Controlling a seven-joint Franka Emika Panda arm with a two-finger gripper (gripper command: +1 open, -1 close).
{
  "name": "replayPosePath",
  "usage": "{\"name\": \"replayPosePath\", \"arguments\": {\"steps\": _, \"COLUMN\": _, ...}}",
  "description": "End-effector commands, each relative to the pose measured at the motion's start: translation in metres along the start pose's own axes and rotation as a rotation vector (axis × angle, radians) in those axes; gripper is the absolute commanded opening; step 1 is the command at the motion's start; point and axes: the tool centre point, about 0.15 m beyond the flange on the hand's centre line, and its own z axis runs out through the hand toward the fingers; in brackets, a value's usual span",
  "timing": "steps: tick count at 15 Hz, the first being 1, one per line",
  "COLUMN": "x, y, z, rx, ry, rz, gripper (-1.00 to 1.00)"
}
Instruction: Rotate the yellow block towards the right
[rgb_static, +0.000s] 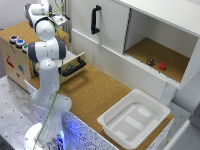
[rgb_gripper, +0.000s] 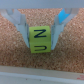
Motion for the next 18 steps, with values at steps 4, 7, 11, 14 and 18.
{"name": "replayPosePath", "arguments": {"steps": 4, "x": -0.017, "y": -0.021, "z": -0.028, "rx": 0.018, "ry": 0.044, "rz": 0.039, "gripper": -1.00}}
{"name": "replayPosePath", "arguments": {"steps": 7, "x": -0.014, "y": -0.008, "z": -0.029, "rx": 0.044, "ry": -0.002, "rz": 0.263, "gripper": -1.00}}
{"name": "replayPosePath", "arguments": {"steps": 11, "x": -0.010, "y": -0.001, "z": -0.022, "rx": 0.122, "ry": 0.014, "rz": 0.584, "gripper": -1.00}}
{"name": "replayPosePath", "arguments": {"steps": 14, "x": -0.010, "y": -0.003, "z": -0.019, "rx": 0.155, "ry": 0.095, "rz": 0.838, "gripper": -1.00}}
{"name": "replayPosePath", "arguments": {"steps": 18, "x": 0.004, "y": -0.002, "z": -0.021, "rx": 0.180, "ry": 0.082, "rz": 1.088, "gripper": -1.00}}
